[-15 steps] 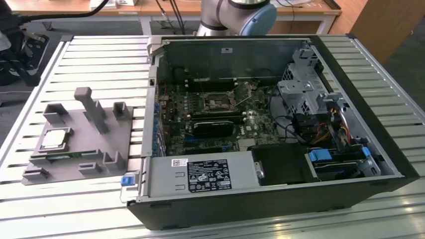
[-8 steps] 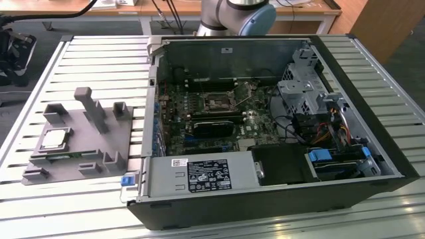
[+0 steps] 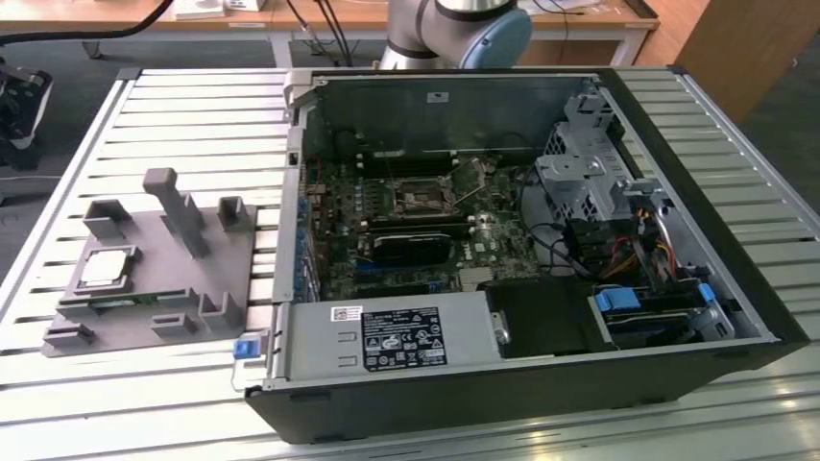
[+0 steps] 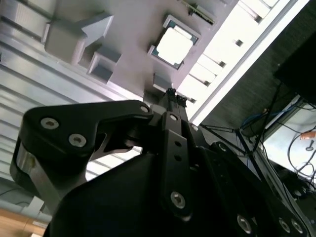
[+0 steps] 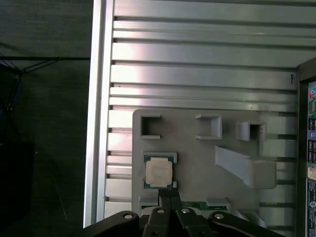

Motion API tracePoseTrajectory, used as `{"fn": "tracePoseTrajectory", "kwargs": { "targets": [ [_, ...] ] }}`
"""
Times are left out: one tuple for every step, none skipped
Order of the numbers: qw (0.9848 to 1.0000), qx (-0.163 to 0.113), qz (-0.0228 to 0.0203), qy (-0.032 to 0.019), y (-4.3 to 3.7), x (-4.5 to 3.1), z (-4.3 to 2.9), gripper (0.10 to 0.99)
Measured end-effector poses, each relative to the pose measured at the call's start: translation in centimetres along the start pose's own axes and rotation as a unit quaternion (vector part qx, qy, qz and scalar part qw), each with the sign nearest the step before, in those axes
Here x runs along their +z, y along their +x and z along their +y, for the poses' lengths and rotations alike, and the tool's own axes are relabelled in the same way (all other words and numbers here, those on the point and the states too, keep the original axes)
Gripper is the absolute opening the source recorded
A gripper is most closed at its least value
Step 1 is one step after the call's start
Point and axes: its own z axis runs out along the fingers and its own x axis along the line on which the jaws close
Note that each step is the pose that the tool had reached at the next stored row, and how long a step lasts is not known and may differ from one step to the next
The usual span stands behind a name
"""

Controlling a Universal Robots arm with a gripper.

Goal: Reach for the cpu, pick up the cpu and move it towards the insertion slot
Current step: 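Pick up the cpu and move it towards the insertion slot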

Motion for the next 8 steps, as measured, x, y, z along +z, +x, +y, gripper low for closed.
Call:
{"fn": "tracePoseTrajectory", "kwargs": {
  "targets": [
    [1.0000, 0.000, 0.0001, 0.0000, 0.04, 0.12, -0.08, 0.106],
    [1.0000, 0.000, 0.0002, 0.0001, 0.08, 0.27, -0.23, 0.106],
    [1.0000, 0.000, 0.0001, 0.0000, 0.13, 0.42, -0.44, 0.106],
    [1.0000, 0.000, -0.0001, 0.0000, 0.19, 0.54, -0.65, 0.106],
    [1.0000, 0.000, -0.0004, 0.0000, 0.24, 0.67, -0.84, 0.106],
    [1.0000, -0.001, -0.0008, 0.0000, 0.27, 0.80, -1.02, 0.106],
    [1.0000, -0.001, -0.0009, 0.0000, 0.29, 0.97, -1.18, 0.106],
    [1.0000, -0.001, -0.0011, -0.0001, 0.29, 1.17, -1.27, 0.106]
  ]
}}
